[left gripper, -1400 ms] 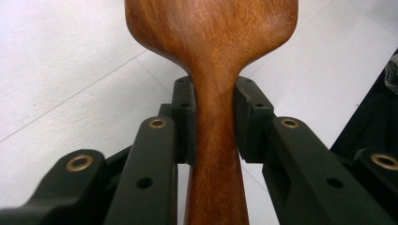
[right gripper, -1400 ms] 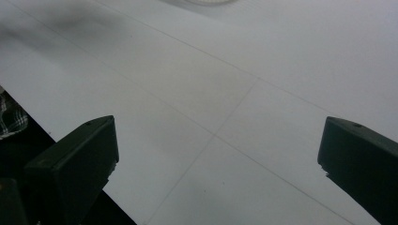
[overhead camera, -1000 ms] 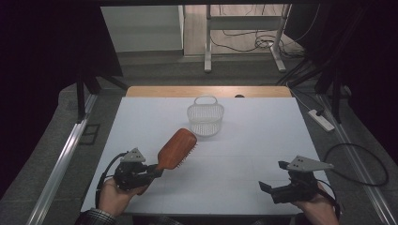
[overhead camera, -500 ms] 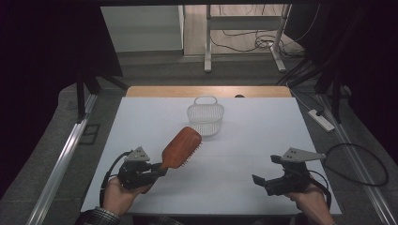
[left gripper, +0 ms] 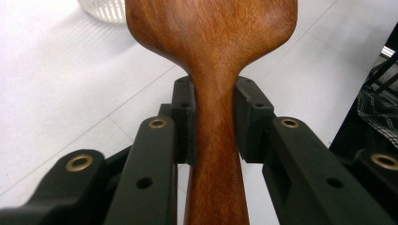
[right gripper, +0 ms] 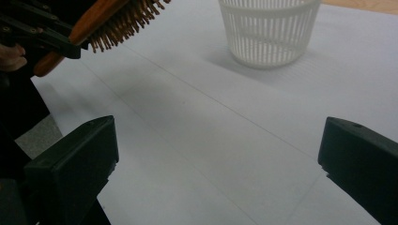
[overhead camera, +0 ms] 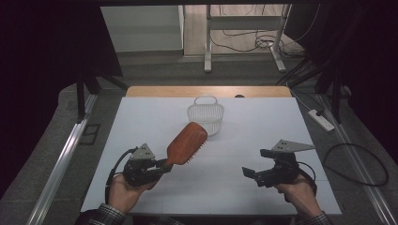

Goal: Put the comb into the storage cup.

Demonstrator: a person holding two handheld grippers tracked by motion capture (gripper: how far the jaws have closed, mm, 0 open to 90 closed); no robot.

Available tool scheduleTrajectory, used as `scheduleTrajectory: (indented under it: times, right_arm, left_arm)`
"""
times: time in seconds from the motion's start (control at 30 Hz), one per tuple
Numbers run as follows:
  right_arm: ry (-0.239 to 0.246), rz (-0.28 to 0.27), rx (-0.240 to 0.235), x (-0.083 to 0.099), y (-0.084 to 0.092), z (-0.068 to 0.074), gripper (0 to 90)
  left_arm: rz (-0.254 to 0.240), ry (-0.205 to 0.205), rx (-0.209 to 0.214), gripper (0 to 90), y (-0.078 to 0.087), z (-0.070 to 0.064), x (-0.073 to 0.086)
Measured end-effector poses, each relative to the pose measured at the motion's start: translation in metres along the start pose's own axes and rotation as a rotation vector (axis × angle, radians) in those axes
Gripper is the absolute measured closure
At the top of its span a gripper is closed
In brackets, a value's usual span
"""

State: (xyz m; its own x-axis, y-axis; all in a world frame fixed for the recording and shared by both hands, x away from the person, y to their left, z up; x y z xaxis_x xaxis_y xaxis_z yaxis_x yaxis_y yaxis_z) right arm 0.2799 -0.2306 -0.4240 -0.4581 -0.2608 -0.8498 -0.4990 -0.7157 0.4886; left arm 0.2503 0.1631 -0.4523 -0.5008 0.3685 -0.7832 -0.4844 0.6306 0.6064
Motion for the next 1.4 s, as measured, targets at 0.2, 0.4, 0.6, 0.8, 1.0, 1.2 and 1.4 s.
scheduleTrajectory:
  times: [0.2, 0.4, 0.6, 0.8, 1.0, 1.2, 1.4]
  right_arm:
    - [-0.009, -0.001, -0.027, -0.006, -0.011, 0.004, 0.0]
    - [-0.025, 0.001, -0.048, -0.012, -0.023, 0.008, 0.0]
    - [-0.073, -0.008, -0.076, -0.019, -0.030, 0.010, 0.0]
    - [-0.103, -0.012, -0.105, -0.028, -0.039, 0.013, 0.0]
    - [-0.142, 0.001, -0.119, -0.035, -0.047, 0.015, 0.0]
    - [-0.170, 0.012, -0.135, -0.041, -0.053, 0.014, 0.0]
    - [-0.191, 0.008, -0.154, -0.048, -0.060, 0.016, 0.0]
  left_arm:
    - [-0.002, -0.023, 0.002, 72.0, -0.004, -0.005, -0.006]
    - [-0.013, -0.036, 0.005, 72.1, -0.008, -0.010, -0.012]
    - [-0.024, -0.045, 0.010, 72.1, -0.011, -0.013, -0.017]
    - [-0.026, -0.067, 0.012, 72.1, -0.017, -0.017, -0.024]
    - [-0.045, -0.071, 0.023, 72.0, -0.021, -0.022, -0.029]
    - [-0.068, -0.066, 0.027, 72.0, -0.023, -0.027, -0.027]
    - [-0.074, -0.063, 0.033, 72.0, -0.026, -0.029, -0.026]
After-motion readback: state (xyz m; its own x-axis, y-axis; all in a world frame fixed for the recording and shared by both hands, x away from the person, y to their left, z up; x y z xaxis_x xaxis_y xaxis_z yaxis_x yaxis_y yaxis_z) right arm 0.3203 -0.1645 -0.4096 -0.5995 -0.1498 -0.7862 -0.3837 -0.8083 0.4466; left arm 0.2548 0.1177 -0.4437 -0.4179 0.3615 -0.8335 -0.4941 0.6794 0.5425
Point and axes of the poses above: each handheld gripper's, and its own axes: y roughly backward along the jaws, x roughly out of its underside, z roughly to its left, the point moved 1 cm from there along -y, roughly forward along the jaws, and after that the axes turned 4 degrees about -z, right-handed, at the moved point
